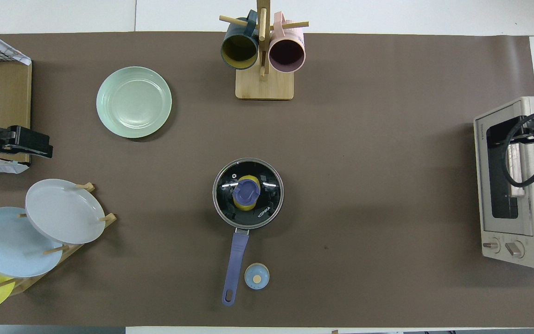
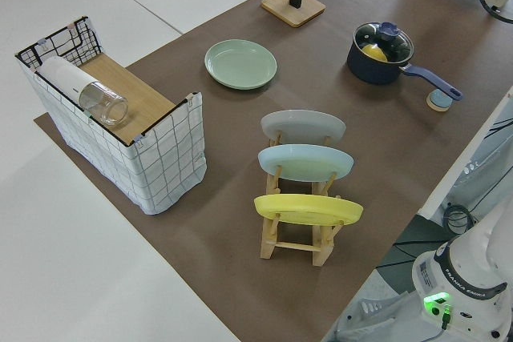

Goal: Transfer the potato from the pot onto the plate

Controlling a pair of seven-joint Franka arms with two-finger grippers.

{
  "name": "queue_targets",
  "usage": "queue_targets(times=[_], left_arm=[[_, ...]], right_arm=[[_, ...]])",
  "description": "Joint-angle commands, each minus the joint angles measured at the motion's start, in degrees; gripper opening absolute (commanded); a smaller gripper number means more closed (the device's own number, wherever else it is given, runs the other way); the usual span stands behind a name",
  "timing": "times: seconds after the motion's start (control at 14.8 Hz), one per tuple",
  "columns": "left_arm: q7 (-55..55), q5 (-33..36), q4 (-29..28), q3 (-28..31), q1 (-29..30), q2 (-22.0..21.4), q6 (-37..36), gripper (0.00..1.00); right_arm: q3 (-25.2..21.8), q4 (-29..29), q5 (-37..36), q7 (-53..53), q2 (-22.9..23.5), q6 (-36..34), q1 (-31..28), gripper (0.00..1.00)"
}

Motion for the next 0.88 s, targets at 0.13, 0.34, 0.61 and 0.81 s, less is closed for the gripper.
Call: queue_targets(times=[0.13, 0.34, 0.61, 0.81], left_arm=[[-0.5, -0.4, -1.5, 0.4, -0.2, -1.6, -0.3, 1.00], [-0.5, -0.4, -1.5, 0.4, -0.2, -1.6, -0.3, 1.00], [-0.5, -0.4, -1.5, 0.4, -0.2, -1.6, -0.3, 1.00], [-0.5, -0.4, -1.5, 0.4, -0.2, -1.6, -0.3, 1.00]], right_arm=[[4.2, 1.0, 1.9, -1.3, 0.2, -0.1, 1.0, 1.00], [4.4, 8.8, 1.6, -1.0, 5.1, -4.8, 3.1, 1.00], [4.7, 19.2, 1.4, 6.9, 11.7, -10.0, 9.7, 1.00], [4.9, 20.3, 1.3, 17.2, 13.8, -9.1, 17.7, 1.00]])
